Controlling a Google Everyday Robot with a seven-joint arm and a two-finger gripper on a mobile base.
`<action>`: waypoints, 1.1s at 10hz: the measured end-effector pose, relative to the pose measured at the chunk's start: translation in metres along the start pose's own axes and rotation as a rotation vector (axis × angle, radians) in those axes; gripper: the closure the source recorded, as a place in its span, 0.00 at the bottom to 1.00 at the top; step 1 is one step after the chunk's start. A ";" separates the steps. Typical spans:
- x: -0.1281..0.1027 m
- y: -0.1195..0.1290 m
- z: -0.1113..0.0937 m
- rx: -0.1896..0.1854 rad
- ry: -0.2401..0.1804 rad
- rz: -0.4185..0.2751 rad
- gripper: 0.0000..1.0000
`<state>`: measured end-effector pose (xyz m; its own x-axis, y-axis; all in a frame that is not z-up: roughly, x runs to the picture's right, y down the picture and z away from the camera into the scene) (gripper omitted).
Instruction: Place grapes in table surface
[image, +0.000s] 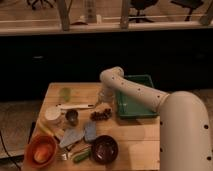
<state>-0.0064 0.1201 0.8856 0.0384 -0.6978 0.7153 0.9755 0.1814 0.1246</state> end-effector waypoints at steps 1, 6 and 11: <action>0.000 0.000 0.000 -0.002 -0.001 -0.001 0.20; 0.001 0.000 -0.002 -0.004 -0.006 -0.006 0.20; 0.001 0.001 -0.001 -0.002 -0.005 -0.010 0.20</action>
<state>-0.0047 0.1191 0.8853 0.0272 -0.6961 0.7175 0.9762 0.1731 0.1309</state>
